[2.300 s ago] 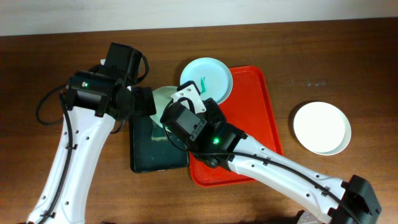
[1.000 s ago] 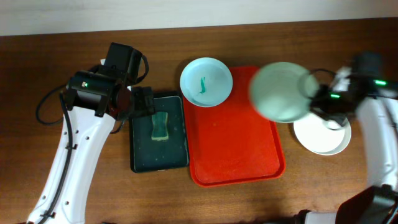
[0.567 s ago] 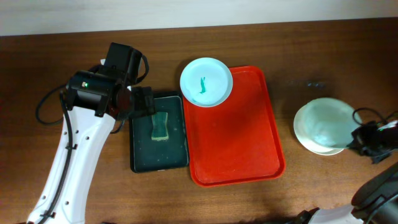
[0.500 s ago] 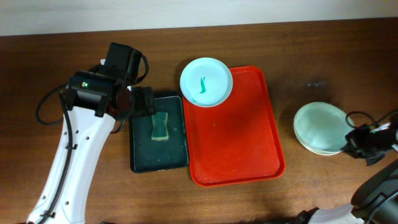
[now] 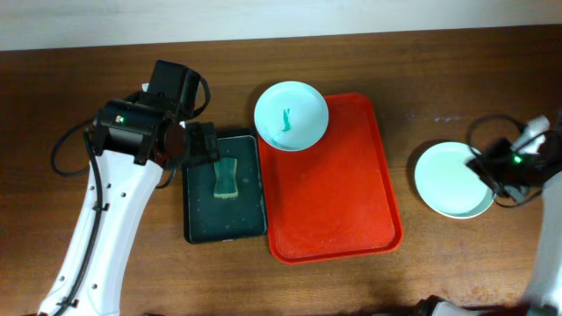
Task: Clean dirty plates on tray and stack at the side
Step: 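Move the right gripper to the last plate and grasp its rim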
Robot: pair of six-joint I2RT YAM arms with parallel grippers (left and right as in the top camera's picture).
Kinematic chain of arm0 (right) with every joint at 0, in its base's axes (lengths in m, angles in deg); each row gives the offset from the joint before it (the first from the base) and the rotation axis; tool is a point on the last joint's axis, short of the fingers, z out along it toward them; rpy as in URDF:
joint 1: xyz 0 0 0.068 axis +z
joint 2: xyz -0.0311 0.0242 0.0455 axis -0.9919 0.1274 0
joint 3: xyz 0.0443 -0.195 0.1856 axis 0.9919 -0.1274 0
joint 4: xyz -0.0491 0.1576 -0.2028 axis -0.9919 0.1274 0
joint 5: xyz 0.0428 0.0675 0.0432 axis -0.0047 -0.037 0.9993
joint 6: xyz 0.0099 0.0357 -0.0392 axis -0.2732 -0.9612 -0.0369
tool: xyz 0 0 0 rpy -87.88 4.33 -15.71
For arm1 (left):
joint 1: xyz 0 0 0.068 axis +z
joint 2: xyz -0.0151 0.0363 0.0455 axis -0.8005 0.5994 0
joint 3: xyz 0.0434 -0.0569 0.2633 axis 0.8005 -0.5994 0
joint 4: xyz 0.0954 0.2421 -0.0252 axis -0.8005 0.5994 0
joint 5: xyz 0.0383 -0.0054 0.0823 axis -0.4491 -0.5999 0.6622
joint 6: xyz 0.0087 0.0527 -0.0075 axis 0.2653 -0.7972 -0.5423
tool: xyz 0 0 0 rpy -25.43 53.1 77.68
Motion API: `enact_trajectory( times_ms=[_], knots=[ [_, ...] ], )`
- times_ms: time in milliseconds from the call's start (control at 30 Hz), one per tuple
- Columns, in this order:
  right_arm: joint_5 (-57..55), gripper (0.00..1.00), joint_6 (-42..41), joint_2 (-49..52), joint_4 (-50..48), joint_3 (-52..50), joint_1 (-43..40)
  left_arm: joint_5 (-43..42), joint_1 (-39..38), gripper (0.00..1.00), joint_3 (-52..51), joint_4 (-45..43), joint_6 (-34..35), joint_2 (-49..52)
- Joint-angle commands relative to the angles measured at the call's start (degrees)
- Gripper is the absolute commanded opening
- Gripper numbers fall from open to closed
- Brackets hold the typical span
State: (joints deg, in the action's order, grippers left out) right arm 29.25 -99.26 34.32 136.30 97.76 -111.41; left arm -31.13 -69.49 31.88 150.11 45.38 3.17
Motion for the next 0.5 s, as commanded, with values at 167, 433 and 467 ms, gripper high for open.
enact_trajectory(
  times_ms=[167,433,467],
  knots=[
    [-10.25,0.51,2.56,1.29,-7.72,4.52,33.75,0.81,0.24,0.99,0.5,0.04,-0.68,-0.5],
    [-12.26,0.53,2.56,24.65,-31.41,4.59,41.64,0.81,0.26,0.99,0.5,0.04,-0.68,-0.5],
    [-11.54,0.53,2.56,27.3,-34.67,4.59,41.64,0.81,0.24,0.99,0.5,0.04,-0.68,-0.5]
  ],
)
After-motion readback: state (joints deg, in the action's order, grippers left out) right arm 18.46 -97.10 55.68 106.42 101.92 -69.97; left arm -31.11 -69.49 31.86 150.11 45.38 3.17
